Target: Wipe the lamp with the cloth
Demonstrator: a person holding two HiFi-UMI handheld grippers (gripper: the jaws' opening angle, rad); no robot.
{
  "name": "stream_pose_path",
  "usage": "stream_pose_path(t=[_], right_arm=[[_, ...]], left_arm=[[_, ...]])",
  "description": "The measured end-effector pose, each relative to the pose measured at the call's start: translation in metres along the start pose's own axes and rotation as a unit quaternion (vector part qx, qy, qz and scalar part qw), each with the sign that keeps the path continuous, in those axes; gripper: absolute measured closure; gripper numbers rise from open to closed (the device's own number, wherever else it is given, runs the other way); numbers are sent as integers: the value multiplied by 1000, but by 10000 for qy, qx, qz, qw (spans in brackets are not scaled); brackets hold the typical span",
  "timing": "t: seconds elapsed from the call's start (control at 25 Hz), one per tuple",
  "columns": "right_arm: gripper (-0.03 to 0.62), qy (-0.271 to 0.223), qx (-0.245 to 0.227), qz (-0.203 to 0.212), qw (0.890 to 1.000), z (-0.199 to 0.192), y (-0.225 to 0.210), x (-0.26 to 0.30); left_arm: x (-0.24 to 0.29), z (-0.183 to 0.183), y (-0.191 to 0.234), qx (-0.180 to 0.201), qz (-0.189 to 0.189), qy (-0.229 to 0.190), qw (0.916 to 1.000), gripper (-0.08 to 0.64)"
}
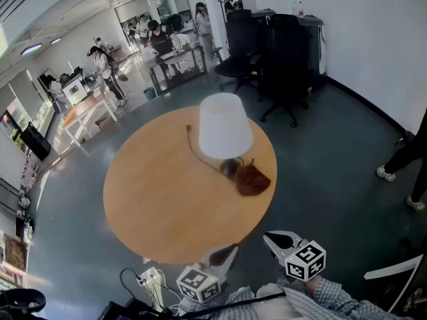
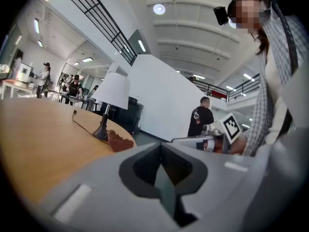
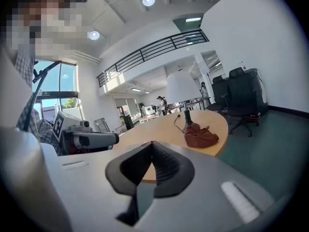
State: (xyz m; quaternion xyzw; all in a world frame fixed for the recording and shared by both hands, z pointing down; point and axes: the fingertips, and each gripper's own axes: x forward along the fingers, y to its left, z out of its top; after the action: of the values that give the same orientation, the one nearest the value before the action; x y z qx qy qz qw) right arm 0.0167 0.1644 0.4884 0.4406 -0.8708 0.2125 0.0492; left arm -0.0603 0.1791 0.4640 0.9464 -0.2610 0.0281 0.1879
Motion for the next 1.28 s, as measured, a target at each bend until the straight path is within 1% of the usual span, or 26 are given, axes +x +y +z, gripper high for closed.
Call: stream_pose_path(t=[0.56, 0.8, 1.12, 1.28], right_arm=[[588, -7, -8, 33, 10000, -1, -2, 1], [588, -43, 115, 15, 9999, -1, -5, -1], [588, -92, 203, 43, 9997, 4, -13, -9], [588, -74, 183, 34, 9998, 6, -25, -21]], left_arm=[[2, -2, 1, -79, -16, -46, 10000, 555], [3, -4, -1, -79, -16, -27, 10000, 556], [11, 2, -4, -59, 66, -83, 9999, 555], [15, 10, -6, -40, 173, -154, 9997, 555]])
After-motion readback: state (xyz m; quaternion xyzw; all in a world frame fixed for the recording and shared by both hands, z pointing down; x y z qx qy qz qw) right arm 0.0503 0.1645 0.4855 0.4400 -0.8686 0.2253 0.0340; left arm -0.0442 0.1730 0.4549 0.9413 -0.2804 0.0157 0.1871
